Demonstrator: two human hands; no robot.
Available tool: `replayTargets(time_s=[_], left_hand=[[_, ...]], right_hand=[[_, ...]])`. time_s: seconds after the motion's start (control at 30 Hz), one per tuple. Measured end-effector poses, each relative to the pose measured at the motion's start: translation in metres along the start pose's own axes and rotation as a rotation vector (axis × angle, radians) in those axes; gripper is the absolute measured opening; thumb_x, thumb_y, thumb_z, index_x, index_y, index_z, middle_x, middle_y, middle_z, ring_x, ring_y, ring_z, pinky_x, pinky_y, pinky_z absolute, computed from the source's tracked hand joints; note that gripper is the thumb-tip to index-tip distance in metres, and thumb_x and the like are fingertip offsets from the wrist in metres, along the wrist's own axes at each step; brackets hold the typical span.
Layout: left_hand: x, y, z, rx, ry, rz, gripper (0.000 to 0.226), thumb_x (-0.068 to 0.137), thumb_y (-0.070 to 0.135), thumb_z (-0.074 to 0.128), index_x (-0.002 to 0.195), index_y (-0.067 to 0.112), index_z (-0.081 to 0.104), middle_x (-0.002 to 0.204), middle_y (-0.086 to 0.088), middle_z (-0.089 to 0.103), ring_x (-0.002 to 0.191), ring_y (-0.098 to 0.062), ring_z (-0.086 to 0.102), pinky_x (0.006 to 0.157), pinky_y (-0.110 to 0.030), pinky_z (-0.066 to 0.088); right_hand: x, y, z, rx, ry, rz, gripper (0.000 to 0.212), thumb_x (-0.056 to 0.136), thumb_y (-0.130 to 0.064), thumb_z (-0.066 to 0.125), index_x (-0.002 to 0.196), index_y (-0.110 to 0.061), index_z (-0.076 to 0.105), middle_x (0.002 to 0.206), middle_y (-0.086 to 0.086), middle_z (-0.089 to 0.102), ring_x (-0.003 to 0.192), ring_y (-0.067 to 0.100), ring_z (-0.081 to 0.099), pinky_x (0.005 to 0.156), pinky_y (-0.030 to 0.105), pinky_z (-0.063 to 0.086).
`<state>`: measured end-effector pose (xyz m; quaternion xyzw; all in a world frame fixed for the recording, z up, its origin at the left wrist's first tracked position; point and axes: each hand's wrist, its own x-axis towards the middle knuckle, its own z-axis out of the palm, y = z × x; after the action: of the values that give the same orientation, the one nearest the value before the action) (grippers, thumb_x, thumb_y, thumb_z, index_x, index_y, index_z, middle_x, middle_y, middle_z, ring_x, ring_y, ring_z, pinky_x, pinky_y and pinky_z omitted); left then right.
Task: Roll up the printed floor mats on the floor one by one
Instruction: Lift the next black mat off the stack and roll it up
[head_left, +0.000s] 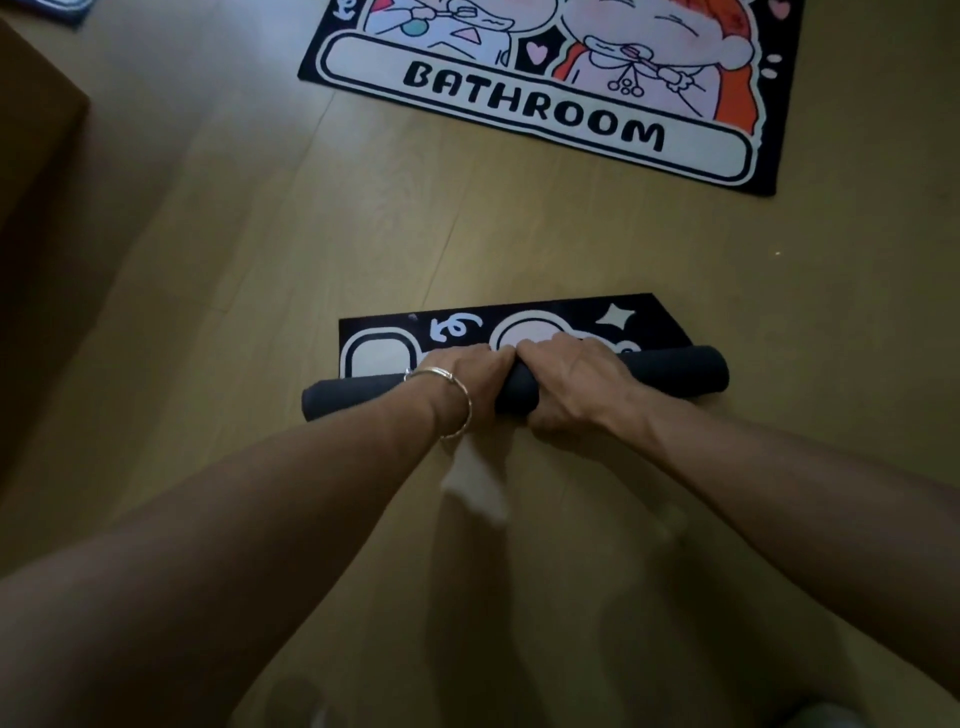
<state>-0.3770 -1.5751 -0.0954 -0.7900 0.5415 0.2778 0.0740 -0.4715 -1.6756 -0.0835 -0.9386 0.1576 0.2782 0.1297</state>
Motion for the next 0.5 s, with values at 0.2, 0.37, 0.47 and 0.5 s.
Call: replayTargets(time_s=[0.2, 0.37, 0.47, 0.5], left_hand=[[-0.003, -0.002, -0.006, -0.032, -0.032, 0.033, 0.063, 0.079, 0.033, 0.07, 0.13, 0.017, 0.038, 0.119, -0.008, 0.056, 0.105, -0.026, 0.057, 0.085, -0.034, 0.047], [-0.006, -0.003, 0.003, 0.054, 0.038, 0.023, 0.061, 0.081, 0.032, 0.067, 0.131, 0.017, 0.035, 0.121, -0.01, 0.053, 0.106, -0.028, 0.056, 0.082, -0.039, 0.047], [-0.002, -0.007, -0.001, -0.088, -0.139, 0.045, 0.07, 0.073, 0.032, 0.075, 0.132, 0.016, 0.039, 0.122, -0.011, 0.055, 0.109, -0.028, 0.056, 0.091, -0.036, 0.045], [-0.002, -0.008, -0.002, -0.115, -0.148, 0.051, 0.072, 0.072, 0.031, 0.077, 0.132, 0.016, 0.039, 0.122, -0.01, 0.054, 0.109, -0.027, 0.055, 0.091, -0.035, 0.045]], right_hand=[[0.002, 0.003, -0.004, 0.046, -0.033, -0.007, 0.054, 0.074, -0.035, 0.072, 0.119, -0.02, 0.046, 0.108, 0.002, 0.054, 0.092, 0.02, 0.054, 0.076, 0.034, 0.045], [0.003, 0.002, -0.003, 0.054, -0.013, -0.017, 0.045, 0.071, -0.034, 0.072, 0.109, -0.021, 0.051, 0.104, 0.0, 0.057, 0.088, 0.019, 0.052, 0.077, 0.034, 0.043], [0.0, -0.001, 0.008, -0.05, 0.057, -0.071, 0.055, 0.073, -0.036, 0.071, 0.119, -0.021, 0.045, 0.114, 0.001, 0.051, 0.102, 0.021, 0.048, 0.084, 0.036, 0.038], [-0.001, 0.0, 0.008, -0.048, 0.056, -0.073, 0.058, 0.074, -0.034, 0.071, 0.122, -0.02, 0.043, 0.116, 0.002, 0.05, 0.104, 0.021, 0.048, 0.085, 0.036, 0.038]])
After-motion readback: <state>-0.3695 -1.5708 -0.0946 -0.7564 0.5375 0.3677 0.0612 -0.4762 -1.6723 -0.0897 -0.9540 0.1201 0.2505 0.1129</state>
